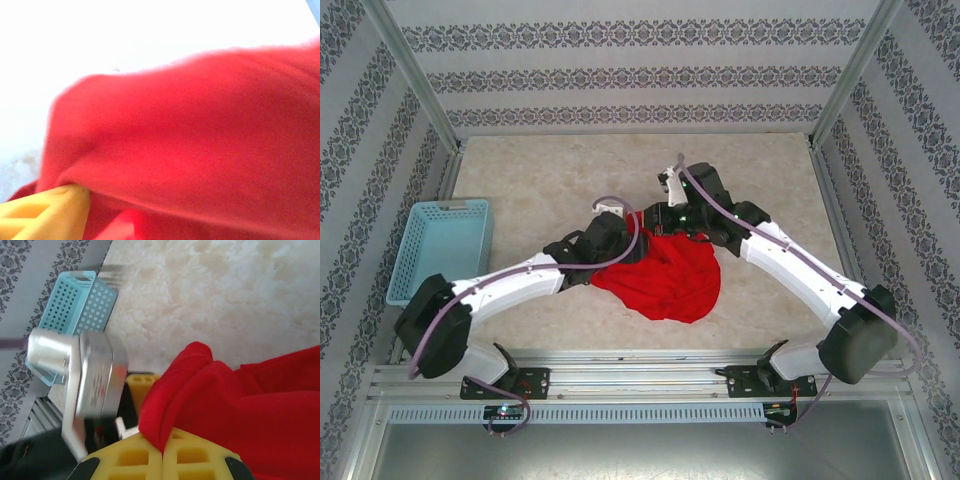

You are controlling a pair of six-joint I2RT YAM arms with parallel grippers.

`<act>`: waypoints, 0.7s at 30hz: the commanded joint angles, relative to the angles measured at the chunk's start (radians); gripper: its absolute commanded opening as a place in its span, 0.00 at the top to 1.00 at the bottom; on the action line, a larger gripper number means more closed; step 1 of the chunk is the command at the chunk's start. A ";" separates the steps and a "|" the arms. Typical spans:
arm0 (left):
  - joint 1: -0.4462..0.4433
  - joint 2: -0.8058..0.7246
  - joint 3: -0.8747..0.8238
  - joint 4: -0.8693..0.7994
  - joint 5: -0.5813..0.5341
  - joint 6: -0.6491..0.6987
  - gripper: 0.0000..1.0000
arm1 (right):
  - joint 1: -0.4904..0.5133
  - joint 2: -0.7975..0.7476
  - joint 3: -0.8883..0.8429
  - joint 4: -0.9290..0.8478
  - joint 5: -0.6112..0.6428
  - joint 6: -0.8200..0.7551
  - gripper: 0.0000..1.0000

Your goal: Fold the inside-out t-shirt

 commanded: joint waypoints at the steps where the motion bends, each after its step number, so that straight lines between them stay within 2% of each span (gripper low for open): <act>1: 0.037 0.077 0.014 0.137 0.053 -0.052 0.36 | -0.037 -0.046 -0.065 0.105 -0.056 0.085 1.00; 6: 0.042 0.149 0.035 0.175 0.120 -0.048 0.55 | -0.089 -0.074 -0.126 0.167 -0.103 0.129 1.00; 8: 0.042 0.154 0.029 0.182 0.133 -0.050 0.65 | -0.110 -0.085 -0.147 0.189 -0.112 0.138 1.00; 10: 0.042 0.145 0.016 0.186 0.141 -0.043 0.81 | -0.142 -0.090 -0.165 0.197 -0.107 0.134 1.00; 12: 0.042 0.126 -0.006 0.205 0.167 -0.037 0.91 | -0.180 -0.075 -0.176 0.204 -0.092 0.103 1.00; 15: 0.041 0.104 -0.049 0.253 0.235 -0.048 0.99 | -0.216 0.008 -0.138 0.148 0.024 -0.023 1.00; 17: 0.042 0.099 -0.070 0.270 0.266 -0.063 1.00 | -0.236 0.097 -0.081 0.105 0.083 -0.088 1.00; 21: 0.041 0.084 -0.091 0.252 0.247 -0.073 1.00 | -0.281 0.232 0.006 0.062 0.144 -0.136 0.83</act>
